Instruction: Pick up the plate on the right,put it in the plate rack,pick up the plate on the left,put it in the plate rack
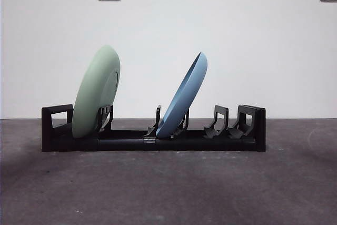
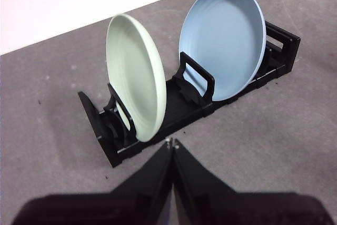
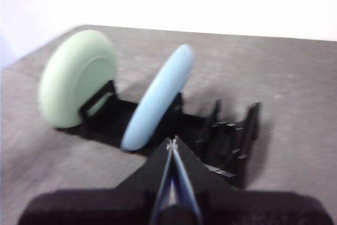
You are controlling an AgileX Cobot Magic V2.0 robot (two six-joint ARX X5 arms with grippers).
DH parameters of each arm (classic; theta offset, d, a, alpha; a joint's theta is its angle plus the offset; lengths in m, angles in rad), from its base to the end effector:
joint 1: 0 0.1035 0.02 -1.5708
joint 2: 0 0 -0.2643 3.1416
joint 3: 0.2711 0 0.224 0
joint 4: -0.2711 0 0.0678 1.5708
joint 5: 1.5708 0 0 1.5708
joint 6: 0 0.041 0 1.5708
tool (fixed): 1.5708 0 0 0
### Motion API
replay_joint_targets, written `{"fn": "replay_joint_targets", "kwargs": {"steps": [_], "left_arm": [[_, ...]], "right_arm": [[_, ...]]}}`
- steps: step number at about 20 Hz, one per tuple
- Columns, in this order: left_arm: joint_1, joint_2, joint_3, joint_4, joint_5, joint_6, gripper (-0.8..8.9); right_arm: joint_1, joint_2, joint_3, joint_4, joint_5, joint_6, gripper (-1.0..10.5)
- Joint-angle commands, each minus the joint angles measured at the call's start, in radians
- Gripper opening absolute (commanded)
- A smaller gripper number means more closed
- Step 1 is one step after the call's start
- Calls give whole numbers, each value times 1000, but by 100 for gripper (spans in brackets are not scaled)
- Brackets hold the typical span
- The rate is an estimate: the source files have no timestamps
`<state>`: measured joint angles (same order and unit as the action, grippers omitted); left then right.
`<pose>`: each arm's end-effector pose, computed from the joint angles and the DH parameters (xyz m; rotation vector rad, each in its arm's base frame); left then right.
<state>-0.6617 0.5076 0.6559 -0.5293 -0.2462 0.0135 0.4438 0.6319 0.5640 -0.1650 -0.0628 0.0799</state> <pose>0.0799 -0.0495 0.2832 0.1815 0.3421 -0.4128 0.1180 0.0590 0.2797 0.0333 0.2511 0.4946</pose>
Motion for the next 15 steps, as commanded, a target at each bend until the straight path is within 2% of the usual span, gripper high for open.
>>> {"fn": "replay_joint_targets", "kwargs": {"steps": [1,15], "left_arm": [[2,-21,-21,32,3,-17,-8],[2,-13,-20,-26,10,-21,-3]], "right_arm": [[27,-13,-48,-1,21,27,-7],[27,35,-49,-61,17,38,2]]}}
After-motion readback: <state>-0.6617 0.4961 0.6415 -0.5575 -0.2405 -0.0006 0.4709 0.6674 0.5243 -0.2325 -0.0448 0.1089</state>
